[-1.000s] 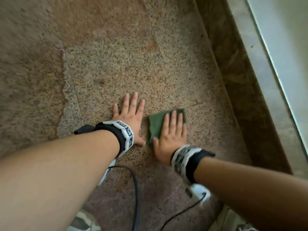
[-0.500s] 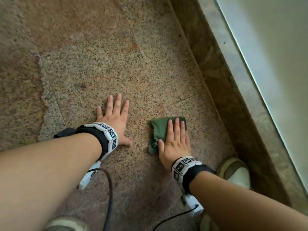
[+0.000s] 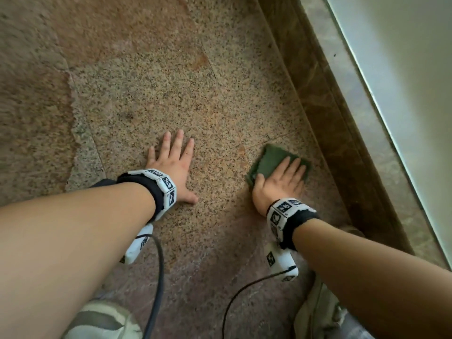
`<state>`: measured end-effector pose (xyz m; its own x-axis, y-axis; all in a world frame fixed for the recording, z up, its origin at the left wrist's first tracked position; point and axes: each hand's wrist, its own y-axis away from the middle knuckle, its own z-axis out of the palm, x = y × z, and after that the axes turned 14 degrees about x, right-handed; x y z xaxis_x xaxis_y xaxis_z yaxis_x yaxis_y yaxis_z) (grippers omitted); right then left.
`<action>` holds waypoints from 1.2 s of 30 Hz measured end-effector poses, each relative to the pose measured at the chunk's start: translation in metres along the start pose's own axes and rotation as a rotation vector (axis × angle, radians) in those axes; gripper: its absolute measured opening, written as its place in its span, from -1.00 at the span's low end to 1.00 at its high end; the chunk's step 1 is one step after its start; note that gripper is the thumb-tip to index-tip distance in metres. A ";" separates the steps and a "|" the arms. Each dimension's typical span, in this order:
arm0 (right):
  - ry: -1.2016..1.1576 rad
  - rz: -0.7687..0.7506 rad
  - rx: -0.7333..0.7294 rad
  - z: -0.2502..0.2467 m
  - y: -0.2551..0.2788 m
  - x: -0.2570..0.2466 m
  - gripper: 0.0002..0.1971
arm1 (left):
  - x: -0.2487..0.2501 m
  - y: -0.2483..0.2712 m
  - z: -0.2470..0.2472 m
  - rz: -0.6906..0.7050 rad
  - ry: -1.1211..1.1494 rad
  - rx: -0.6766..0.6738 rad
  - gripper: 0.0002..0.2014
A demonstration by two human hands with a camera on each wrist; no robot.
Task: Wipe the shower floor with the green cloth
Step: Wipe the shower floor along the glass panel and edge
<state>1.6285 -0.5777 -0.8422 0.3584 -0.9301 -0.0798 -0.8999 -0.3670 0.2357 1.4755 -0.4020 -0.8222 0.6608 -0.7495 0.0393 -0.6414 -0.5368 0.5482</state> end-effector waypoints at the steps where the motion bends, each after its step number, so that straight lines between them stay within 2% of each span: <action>1: 0.000 -0.110 -0.070 0.004 0.020 -0.015 -0.11 | 0.000 0.000 0.001 0.001 -0.002 0.002 0.46; 4: -0.041 -0.462 -0.275 0.018 0.098 -0.050 -0.11 | -0.001 -0.001 0.004 0.011 -0.002 0.025 0.38; 6: -0.048 -0.562 -0.365 0.027 0.128 -0.053 -0.13 | -0.002 -0.002 0.005 0.012 0.001 0.027 0.31; 8: -0.012 -0.612 -0.352 0.028 0.124 -0.046 -0.16 | -0.003 -0.001 0.005 0.012 -0.002 0.026 0.30; 10: 0.033 -0.670 -0.274 0.022 0.101 -0.036 -0.20 | -0.004 -0.002 0.005 0.022 -0.002 0.027 0.35; 13: 0.085 -0.555 -0.237 0.006 0.043 -0.027 -0.22 | -0.003 0.000 0.002 0.024 -0.002 0.014 0.46; 17: 0.059 -0.270 -0.138 -0.012 -0.041 -0.018 -0.17 | -0.002 0.002 0.001 0.020 0.001 -0.003 0.46; 19: 0.042 -0.189 -0.100 -0.011 -0.051 -0.020 -0.14 | -0.003 0.002 0.002 0.022 0.012 0.003 0.47; 22: 0.020 -0.143 -0.036 -0.006 -0.033 -0.041 -0.10 | -0.003 0.001 0.003 0.023 0.026 0.012 0.48; 24: 0.016 -0.192 -0.063 -0.002 -0.013 -0.055 -0.08 | -0.004 0.000 0.005 0.020 0.024 0.017 0.48; 27: 0.051 -0.439 -0.164 0.006 0.027 -0.066 -0.08 | -0.003 0.000 0.004 0.019 0.037 0.038 0.46; 29: 0.049 -0.537 -0.221 0.009 0.045 -0.064 -0.10 | -0.003 0.000 0.005 0.017 0.045 0.042 0.44; 32: 0.071 -0.571 -0.272 0.012 0.047 -0.059 -0.13 | -0.003 -0.001 0.005 0.014 0.037 0.044 0.43; 36: 0.077 -0.577 -0.266 0.013 0.045 -0.058 -0.08 | -0.003 0.000 0.006 0.013 0.033 0.055 0.42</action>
<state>1.5637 -0.5404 -0.8399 0.7925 -0.5768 -0.1981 -0.4681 -0.7834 0.4088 1.4710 -0.4025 -0.8275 0.6640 -0.7440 0.0741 -0.6700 -0.5481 0.5006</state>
